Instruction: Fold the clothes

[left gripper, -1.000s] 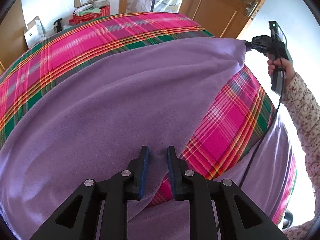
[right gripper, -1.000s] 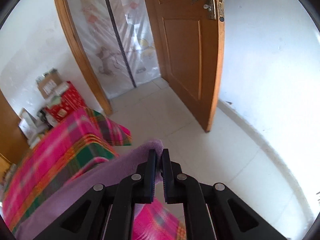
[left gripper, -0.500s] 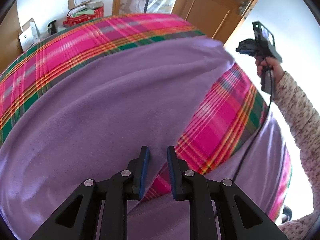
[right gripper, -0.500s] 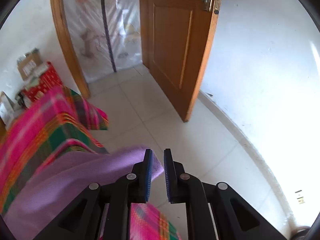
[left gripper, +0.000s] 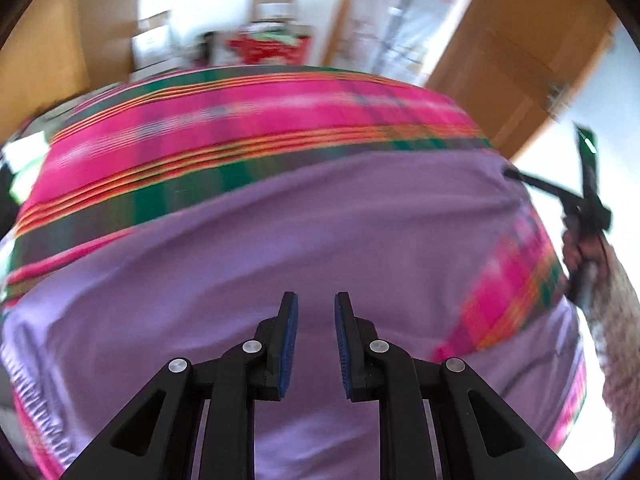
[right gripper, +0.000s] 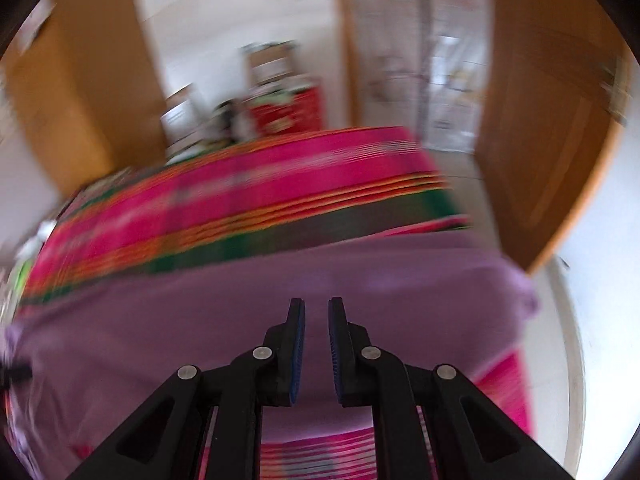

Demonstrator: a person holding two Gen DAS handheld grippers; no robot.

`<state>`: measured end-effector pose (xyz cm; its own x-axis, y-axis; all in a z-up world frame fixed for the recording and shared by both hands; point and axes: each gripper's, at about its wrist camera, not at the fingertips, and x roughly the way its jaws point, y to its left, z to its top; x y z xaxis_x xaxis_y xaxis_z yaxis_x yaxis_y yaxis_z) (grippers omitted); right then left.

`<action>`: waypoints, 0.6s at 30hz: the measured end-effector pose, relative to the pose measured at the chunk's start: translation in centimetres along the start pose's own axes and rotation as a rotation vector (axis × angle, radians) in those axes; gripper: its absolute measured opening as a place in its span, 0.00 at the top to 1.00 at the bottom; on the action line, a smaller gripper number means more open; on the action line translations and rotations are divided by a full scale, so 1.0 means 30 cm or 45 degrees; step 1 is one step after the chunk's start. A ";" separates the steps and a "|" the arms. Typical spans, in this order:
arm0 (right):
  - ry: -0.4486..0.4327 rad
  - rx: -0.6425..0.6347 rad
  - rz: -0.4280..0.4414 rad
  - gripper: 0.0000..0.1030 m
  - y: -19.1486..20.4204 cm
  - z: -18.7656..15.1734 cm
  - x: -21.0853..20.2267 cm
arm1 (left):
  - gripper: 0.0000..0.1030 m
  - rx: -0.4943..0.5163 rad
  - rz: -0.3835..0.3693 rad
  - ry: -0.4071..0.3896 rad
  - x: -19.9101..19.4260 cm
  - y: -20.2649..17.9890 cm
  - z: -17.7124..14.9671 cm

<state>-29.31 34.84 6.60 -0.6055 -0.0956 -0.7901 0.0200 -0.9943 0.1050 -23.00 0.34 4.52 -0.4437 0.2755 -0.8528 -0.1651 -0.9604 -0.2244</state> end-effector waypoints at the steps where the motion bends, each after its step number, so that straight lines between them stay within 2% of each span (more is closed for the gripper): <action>1: 0.009 -0.041 0.020 0.88 0.038 -0.013 0.010 | 0.81 -0.027 0.020 -0.004 -0.002 0.033 0.004; 10: -0.001 -0.323 0.076 0.86 0.255 -0.064 0.034 | 0.81 -0.145 0.194 0.011 0.058 0.240 0.069; 15: 0.058 -0.347 0.168 0.85 0.354 -0.040 0.096 | 0.80 -0.219 0.138 -0.036 0.073 0.291 0.097; 18: 0.064 -0.419 0.165 0.85 0.432 -0.053 0.131 | 0.80 -0.222 0.140 -0.056 0.081 0.308 0.116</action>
<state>-30.15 21.51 3.90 -0.5414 -0.2158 -0.8126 0.3541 -0.9351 0.0124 -28.65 -7.73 2.01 -0.4893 0.1667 -0.8560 0.0394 -0.9763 -0.2126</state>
